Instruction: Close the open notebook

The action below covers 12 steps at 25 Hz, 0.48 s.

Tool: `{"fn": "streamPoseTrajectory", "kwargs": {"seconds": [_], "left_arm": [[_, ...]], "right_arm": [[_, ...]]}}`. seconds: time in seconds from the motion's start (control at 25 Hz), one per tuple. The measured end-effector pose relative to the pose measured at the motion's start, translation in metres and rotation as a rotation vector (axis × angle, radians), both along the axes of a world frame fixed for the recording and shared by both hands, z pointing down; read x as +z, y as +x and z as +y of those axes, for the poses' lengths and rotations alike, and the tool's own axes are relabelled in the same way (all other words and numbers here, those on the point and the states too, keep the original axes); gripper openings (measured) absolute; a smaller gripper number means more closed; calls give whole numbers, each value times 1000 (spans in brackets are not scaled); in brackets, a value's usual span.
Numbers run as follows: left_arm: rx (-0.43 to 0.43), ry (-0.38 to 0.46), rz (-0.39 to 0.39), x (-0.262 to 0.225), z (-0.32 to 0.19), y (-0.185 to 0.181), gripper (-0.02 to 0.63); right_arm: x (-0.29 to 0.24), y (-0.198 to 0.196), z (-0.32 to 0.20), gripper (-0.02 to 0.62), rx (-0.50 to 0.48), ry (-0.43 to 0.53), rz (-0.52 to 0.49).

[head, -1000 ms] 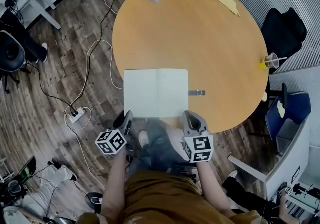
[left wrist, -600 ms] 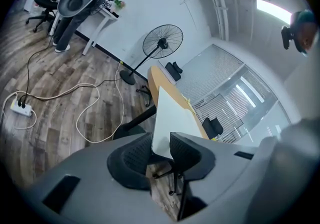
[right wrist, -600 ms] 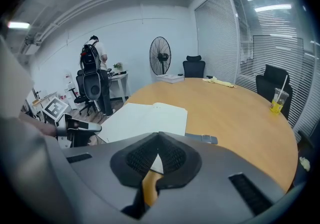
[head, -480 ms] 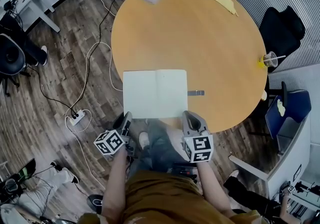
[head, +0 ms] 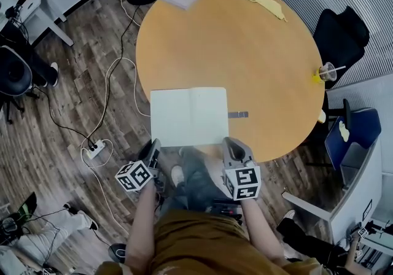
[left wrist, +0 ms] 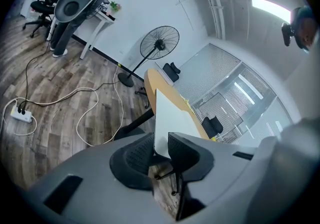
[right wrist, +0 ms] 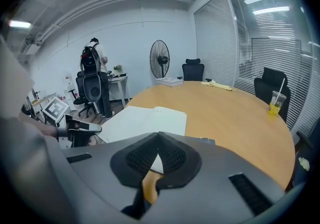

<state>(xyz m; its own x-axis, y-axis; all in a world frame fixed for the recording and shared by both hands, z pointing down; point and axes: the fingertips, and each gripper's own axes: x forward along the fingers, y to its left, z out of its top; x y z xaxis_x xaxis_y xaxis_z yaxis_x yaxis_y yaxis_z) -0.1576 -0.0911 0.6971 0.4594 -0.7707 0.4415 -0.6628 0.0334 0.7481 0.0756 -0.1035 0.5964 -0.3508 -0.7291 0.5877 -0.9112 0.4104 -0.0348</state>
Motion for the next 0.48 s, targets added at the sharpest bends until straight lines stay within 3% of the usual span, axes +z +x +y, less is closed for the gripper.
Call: {"fn": "streamPoseTrajectory", "kwargs": {"seconds": [0.48], "left_arm": [[-4, 30, 29, -14, 1, -1, 83]], "right_arm": [[-14, 6, 10, 11, 22, 35, 1]]}}
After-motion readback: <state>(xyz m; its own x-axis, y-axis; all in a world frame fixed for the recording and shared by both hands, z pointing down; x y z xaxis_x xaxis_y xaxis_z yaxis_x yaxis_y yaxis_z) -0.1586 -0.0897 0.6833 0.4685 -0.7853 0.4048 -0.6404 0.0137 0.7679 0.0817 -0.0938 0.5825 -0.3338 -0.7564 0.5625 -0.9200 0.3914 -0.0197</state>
